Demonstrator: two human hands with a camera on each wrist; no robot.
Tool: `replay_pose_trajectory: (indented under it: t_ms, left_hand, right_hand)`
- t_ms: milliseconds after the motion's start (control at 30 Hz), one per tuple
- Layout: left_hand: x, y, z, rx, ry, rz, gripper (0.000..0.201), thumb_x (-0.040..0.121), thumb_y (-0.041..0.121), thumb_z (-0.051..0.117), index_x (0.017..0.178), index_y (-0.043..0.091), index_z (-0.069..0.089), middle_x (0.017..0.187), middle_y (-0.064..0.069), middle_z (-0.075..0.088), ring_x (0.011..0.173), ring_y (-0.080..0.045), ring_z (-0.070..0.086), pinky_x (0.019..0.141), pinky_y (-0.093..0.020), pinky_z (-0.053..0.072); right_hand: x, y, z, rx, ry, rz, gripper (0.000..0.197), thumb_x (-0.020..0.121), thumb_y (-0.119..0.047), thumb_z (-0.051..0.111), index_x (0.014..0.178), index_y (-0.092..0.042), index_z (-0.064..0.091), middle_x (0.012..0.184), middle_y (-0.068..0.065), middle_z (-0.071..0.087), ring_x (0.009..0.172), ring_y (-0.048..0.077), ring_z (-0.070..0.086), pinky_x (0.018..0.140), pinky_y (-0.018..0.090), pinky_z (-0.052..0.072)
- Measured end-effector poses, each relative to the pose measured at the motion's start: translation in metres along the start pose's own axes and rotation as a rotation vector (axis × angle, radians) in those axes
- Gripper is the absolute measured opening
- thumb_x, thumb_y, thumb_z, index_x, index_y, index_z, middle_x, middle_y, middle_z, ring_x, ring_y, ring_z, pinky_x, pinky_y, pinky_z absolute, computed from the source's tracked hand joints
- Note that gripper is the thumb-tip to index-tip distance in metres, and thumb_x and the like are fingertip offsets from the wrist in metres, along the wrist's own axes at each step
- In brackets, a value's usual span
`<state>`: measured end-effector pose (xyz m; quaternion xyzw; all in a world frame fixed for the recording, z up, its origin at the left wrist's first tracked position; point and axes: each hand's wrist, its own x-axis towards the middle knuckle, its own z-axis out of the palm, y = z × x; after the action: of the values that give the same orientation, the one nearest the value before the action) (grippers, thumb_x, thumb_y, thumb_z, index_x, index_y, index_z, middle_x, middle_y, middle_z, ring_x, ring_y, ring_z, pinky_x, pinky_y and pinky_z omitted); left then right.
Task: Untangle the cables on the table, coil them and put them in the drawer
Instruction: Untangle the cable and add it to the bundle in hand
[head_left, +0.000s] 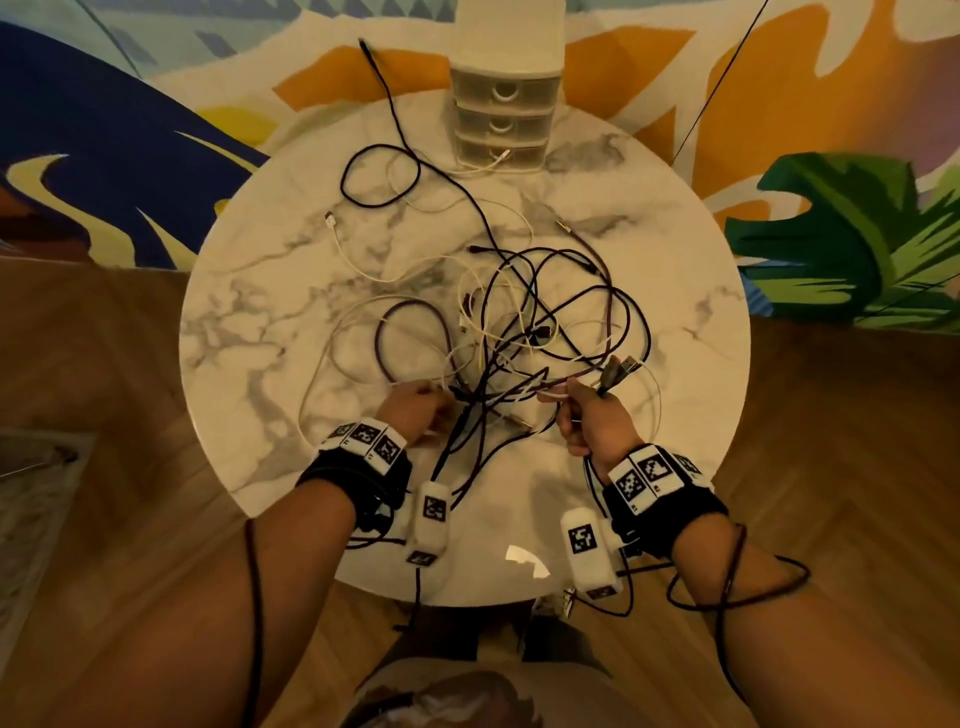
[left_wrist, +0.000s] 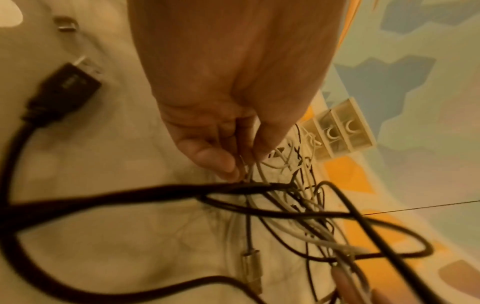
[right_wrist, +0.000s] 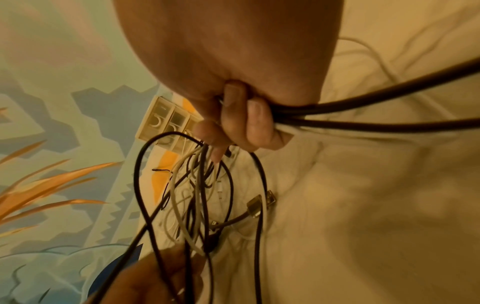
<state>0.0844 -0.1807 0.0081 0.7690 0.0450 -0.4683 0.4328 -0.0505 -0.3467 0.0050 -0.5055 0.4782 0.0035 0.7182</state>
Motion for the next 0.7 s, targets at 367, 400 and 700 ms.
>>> replay_pose_trajectory:
  t_ms: [367,400,700]
  left_hand:
    - [0.01,0.049,-0.052,0.05,0.395,0.175,0.03,0.09,0.022,0.048,0.064,0.008,0.051,0.067,-0.011,0.057,0.06,-0.027,0.054,0.06,-0.036,0.051]
    - [0.01,0.055,-0.054,0.039,0.394,0.184,0.03,0.092,0.021,0.047,0.065,0.008,0.051,0.065,-0.011,0.059,0.055,-0.026,0.055,0.056,-0.033,0.05]
    - [0.017,0.064,-0.058,0.315,0.323,0.296,0.022,0.09,0.015,0.051,0.069,0.008,0.053,0.064,-0.009,0.055,0.064,-0.022,0.052,0.052,-0.024,0.041]
  right_hand:
    - [0.01,0.003,-0.007,-0.062,0.051,-0.086,0.048,0.102,-0.032,0.034,0.075,-0.011,0.068,0.046,0.003,0.04,0.037,0.011,0.025,0.04,0.016,0.017]
    - [0.011,0.003,-0.007,-0.078,0.049,-0.088,0.048,0.102,-0.033,0.034,0.076,-0.011,0.068,0.046,0.002,0.04,0.037,0.011,0.025,0.04,0.017,0.017]
    - [0.022,0.005,-0.012,-0.169,0.166,-0.125,0.049,0.1,-0.032,0.037,0.067,-0.008,0.064,0.044,0.0,0.044,0.035,0.011,0.034,0.036,0.02,0.027]
